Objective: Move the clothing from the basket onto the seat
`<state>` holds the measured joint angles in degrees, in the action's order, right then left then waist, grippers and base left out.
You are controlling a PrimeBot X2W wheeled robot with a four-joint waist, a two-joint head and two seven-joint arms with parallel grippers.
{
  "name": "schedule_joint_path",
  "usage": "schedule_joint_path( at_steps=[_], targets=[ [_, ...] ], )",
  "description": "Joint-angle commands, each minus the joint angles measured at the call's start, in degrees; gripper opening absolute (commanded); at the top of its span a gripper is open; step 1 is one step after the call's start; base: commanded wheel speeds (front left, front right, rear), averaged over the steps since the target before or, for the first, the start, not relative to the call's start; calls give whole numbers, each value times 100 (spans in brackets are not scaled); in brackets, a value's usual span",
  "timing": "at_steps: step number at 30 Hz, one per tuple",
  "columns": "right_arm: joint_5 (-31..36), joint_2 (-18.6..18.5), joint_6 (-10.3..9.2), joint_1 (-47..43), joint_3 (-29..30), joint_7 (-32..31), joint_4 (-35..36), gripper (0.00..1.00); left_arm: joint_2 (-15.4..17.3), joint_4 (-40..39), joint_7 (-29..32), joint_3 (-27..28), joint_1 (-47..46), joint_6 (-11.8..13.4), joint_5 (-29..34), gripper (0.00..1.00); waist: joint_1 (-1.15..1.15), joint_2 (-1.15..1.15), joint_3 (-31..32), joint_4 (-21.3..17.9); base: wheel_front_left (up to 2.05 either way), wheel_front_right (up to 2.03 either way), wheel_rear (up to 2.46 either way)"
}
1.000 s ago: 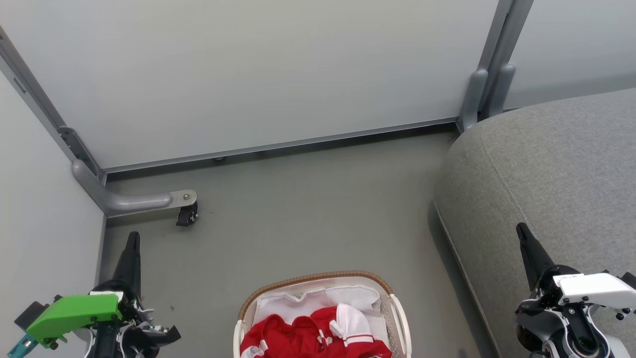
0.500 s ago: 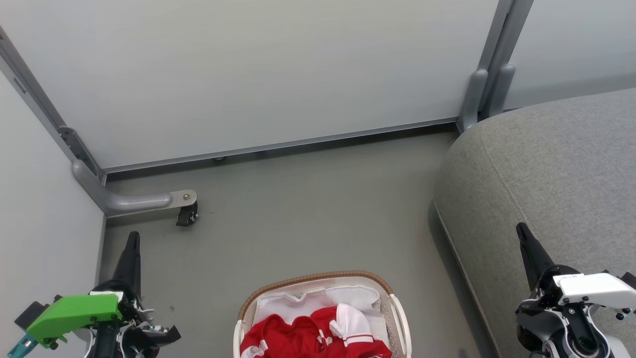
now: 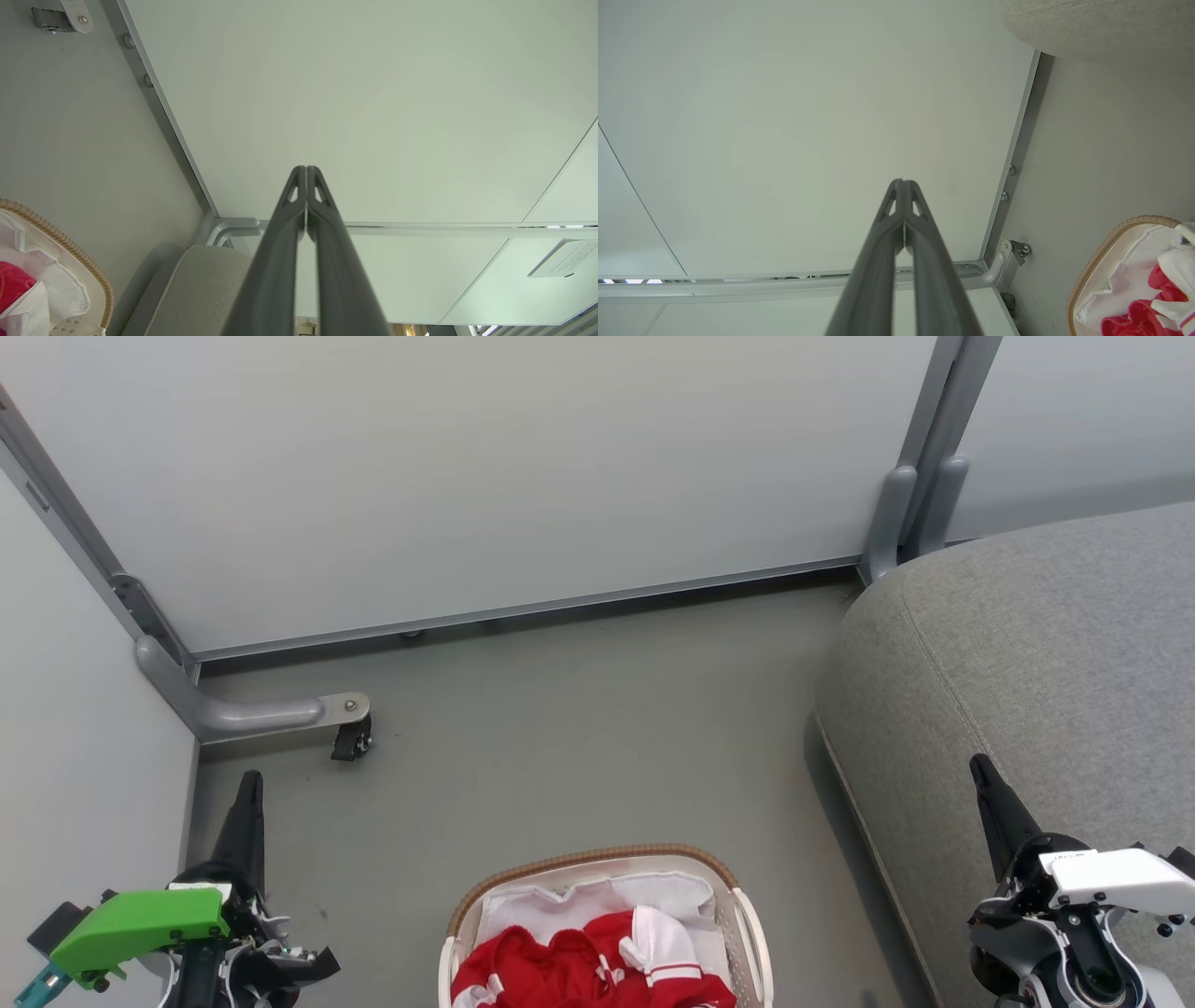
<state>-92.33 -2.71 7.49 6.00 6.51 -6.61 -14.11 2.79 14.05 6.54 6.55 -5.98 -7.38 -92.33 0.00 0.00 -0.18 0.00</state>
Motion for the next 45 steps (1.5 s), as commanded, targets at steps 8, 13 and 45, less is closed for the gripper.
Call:
schedule_joint_path(
  at_steps=[8,13,45],
  targets=[
    [-19,-35,0,48,8,-2,22,0,18,-10,14,7,-60,-31,-18,0,0,0,0,0,0,0,0],
    [-19,-35,0,48,8,-2,22,0,18,-10,14,7,-60,-31,-18,0,0,0,0,0,0,0,0],
    [611,49,-2,-137,-3,401,-283,100,-27,89,-404,-418,192,10,427,100,0,0,-10,4,0,0,0]
  ],
)
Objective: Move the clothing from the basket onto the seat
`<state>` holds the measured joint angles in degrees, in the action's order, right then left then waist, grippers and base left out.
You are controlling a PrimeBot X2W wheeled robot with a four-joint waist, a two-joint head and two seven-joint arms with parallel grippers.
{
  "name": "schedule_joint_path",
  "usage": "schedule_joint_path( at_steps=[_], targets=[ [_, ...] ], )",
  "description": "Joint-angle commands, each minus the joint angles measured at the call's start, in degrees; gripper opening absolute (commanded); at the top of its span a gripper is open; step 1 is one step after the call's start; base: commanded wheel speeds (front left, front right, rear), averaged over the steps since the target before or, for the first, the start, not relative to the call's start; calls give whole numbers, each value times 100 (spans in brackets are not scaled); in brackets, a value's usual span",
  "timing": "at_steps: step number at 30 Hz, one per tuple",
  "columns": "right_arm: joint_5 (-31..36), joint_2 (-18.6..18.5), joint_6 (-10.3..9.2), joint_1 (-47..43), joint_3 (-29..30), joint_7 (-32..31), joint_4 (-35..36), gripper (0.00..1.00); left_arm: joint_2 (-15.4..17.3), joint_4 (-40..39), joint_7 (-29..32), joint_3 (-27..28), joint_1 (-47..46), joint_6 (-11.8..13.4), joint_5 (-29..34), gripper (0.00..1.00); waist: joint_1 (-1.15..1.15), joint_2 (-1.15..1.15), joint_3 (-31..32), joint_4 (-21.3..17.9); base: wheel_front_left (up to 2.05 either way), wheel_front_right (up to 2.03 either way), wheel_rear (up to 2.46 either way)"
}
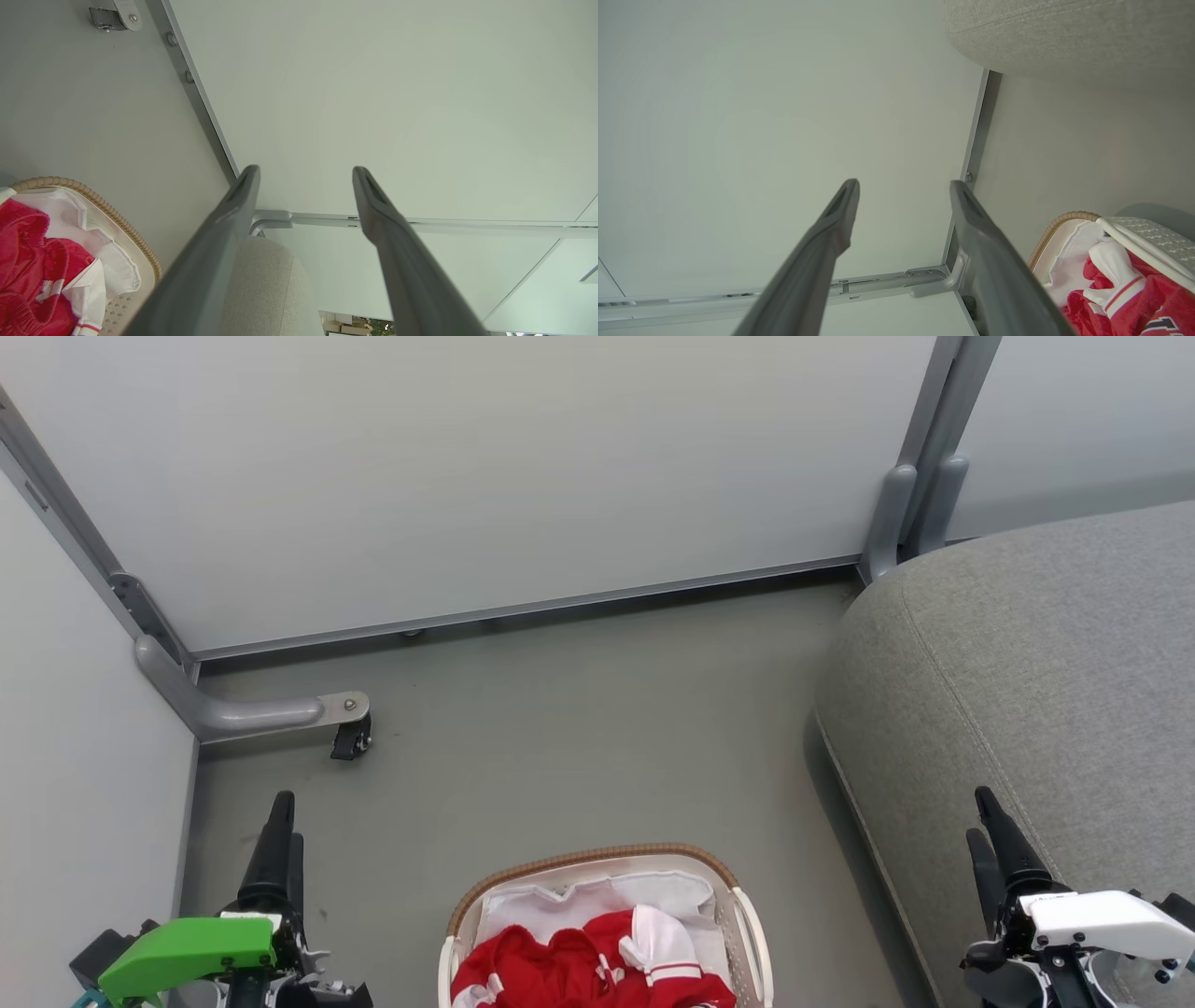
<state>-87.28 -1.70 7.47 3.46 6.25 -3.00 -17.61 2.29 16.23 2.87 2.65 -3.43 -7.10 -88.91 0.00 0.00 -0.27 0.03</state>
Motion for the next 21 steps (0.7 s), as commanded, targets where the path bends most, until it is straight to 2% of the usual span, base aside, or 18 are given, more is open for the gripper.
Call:
schedule_joint_path(
  at_steps=[1,11,21],
  targets=[
    [190,-53,1,124,37,70,76,100,23,-150,-66,-39,-62,-18,160,100,0,0,-2,2,0,0,0],
    [1129,-66,1,186,125,314,200,100,30,-343,-309,-98,-100,-15,1039,100,0,0,-16,12,0,0,0],
    [2415,-77,1,196,93,540,573,100,37,-551,-531,-262,-108,132,2077,100,0,0,-43,32,0,0,0]
  ],
)
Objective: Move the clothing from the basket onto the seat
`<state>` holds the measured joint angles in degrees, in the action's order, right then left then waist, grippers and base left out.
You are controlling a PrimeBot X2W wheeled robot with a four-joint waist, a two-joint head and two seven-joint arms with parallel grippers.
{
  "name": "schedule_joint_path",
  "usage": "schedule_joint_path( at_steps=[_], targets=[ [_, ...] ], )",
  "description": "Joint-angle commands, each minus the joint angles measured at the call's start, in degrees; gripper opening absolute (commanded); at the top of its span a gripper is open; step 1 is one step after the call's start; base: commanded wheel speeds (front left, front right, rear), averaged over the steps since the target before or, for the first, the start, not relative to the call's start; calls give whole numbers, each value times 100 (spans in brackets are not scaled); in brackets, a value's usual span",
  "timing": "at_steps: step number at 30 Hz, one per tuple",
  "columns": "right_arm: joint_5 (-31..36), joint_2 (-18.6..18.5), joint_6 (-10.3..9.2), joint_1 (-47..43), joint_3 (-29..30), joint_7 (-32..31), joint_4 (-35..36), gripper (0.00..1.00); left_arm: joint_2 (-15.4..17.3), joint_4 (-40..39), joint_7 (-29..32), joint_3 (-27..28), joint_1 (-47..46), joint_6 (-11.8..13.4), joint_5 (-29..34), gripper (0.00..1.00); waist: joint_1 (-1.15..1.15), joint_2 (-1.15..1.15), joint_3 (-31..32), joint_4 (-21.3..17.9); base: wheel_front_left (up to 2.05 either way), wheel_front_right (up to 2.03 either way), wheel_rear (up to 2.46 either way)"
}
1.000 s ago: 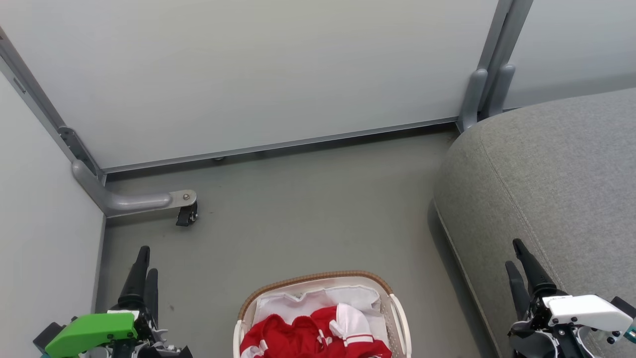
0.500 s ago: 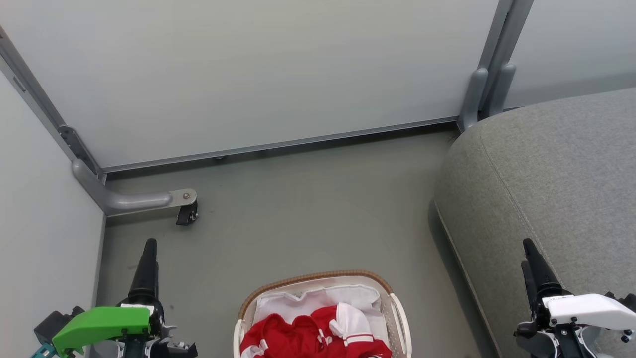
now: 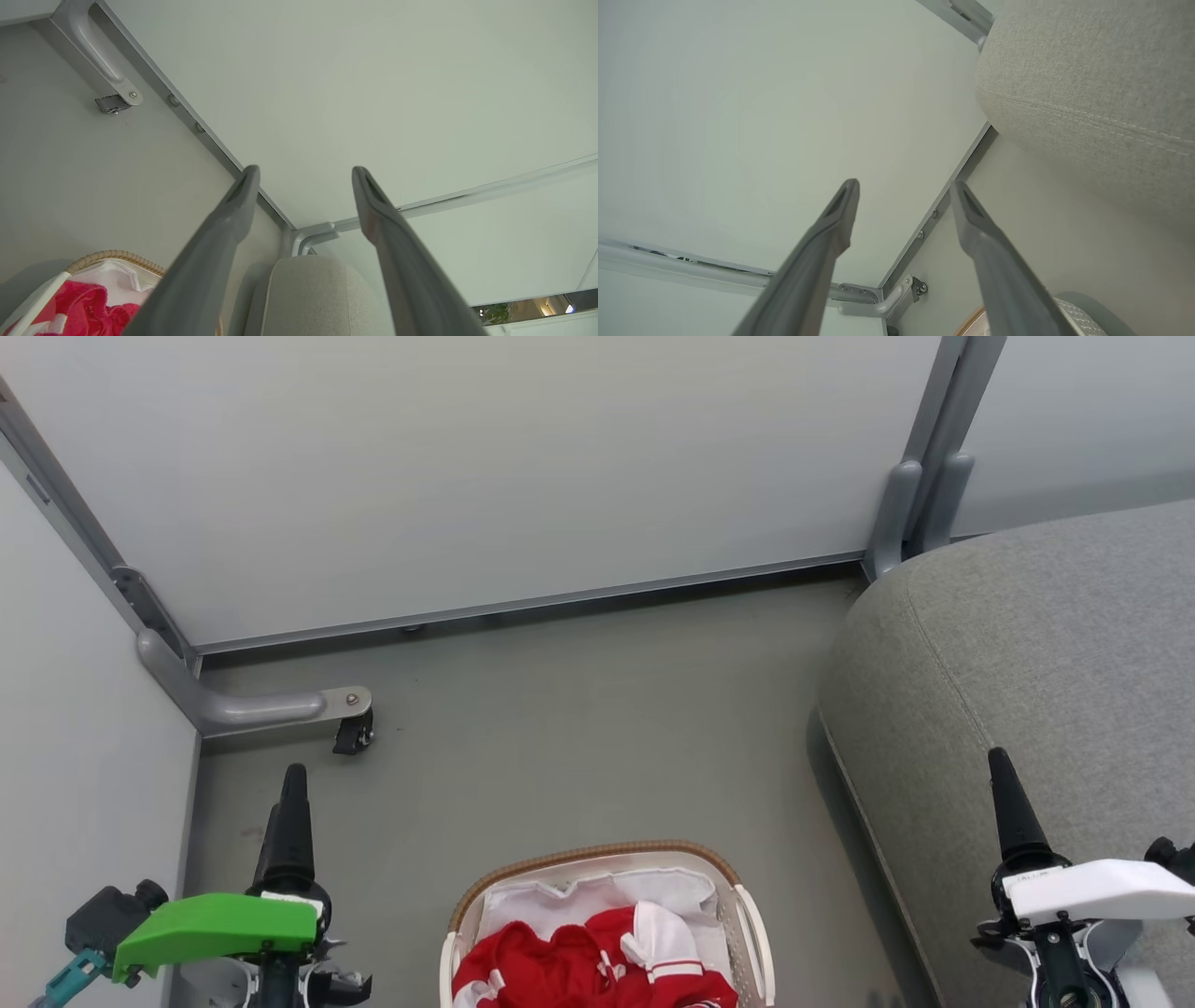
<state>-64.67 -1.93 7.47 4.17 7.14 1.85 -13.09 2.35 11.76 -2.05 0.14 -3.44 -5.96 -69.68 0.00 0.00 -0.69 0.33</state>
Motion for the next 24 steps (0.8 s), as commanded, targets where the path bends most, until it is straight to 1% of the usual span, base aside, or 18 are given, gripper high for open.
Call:
schedule_joint_path(
  at_steps=[1,9,17,24],
  targets=[
    [312,-55,1,116,-7,76,165,100,32,-120,-63,-30,-105,34,268,100,0,0,-3,5,0,0,0],
    [1495,-61,1,19,-210,235,414,100,37,-210,-222,-197,-52,117,1121,100,0,0,-15,22,0,0,0],
    [2328,-67,2,-35,-346,380,447,100,42,-186,-366,-315,22,199,1852,100,0,0,-24,39,0,0,0],
    [2917,-73,2,-59,-376,502,435,100,46,-103,-480,-402,68,254,2370,100,0,0,-30,60,0,0,0]
  ],
)
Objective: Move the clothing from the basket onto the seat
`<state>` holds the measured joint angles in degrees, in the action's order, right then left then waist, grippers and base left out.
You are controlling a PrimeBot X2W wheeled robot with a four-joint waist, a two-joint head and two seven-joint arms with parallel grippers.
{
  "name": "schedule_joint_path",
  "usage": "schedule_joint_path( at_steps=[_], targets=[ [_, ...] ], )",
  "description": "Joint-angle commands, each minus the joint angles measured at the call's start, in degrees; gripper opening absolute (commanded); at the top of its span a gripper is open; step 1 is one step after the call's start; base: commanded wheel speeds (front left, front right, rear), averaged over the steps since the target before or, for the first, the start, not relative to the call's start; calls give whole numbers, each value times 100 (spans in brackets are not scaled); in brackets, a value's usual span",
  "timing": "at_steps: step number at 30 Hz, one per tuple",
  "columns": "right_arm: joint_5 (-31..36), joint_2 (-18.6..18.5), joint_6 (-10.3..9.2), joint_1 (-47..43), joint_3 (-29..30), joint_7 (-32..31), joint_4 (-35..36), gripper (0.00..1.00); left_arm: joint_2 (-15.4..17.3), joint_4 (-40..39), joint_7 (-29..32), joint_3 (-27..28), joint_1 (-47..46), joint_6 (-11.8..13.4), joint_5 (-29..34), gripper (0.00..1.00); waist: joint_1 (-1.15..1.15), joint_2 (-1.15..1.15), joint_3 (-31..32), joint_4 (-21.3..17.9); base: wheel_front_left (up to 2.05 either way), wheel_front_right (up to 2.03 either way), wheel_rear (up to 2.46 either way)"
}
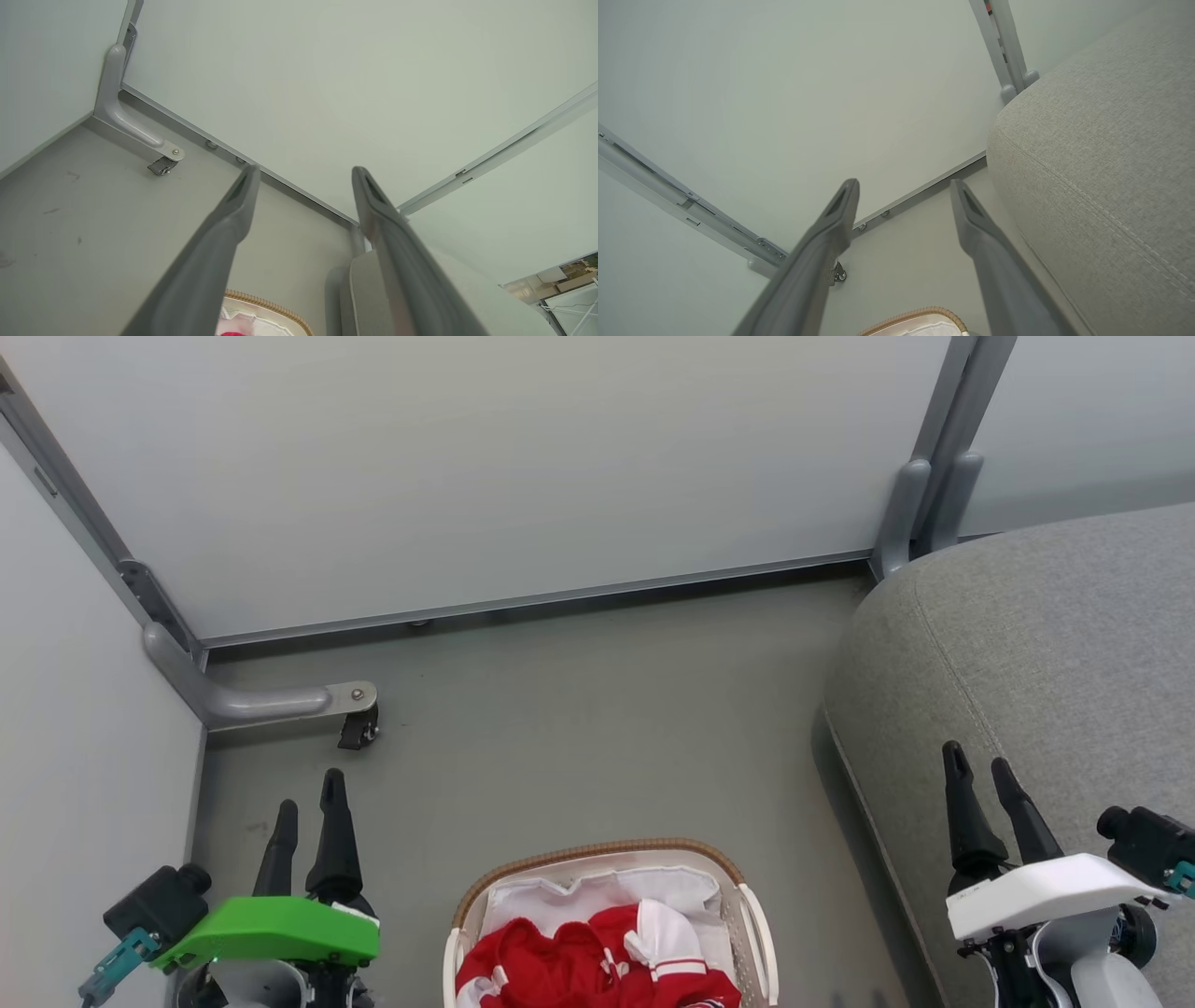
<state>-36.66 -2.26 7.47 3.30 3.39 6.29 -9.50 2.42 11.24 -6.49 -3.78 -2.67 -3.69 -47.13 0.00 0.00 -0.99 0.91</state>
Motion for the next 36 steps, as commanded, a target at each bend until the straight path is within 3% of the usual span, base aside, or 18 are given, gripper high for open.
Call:
schedule_joint_path(
  at_steps=[1,36],
  targets=[
    [200,-41,2,21,-3,71,65,100,39,-29,-55,-21,-4,34,186,100,0,0,0,4,0,0,0],
    [2363,-63,3,-53,-101,576,-139,100,55,352,-555,-275,99,160,1952,100,0,0,-53,113,0,0,0]
  ],
)
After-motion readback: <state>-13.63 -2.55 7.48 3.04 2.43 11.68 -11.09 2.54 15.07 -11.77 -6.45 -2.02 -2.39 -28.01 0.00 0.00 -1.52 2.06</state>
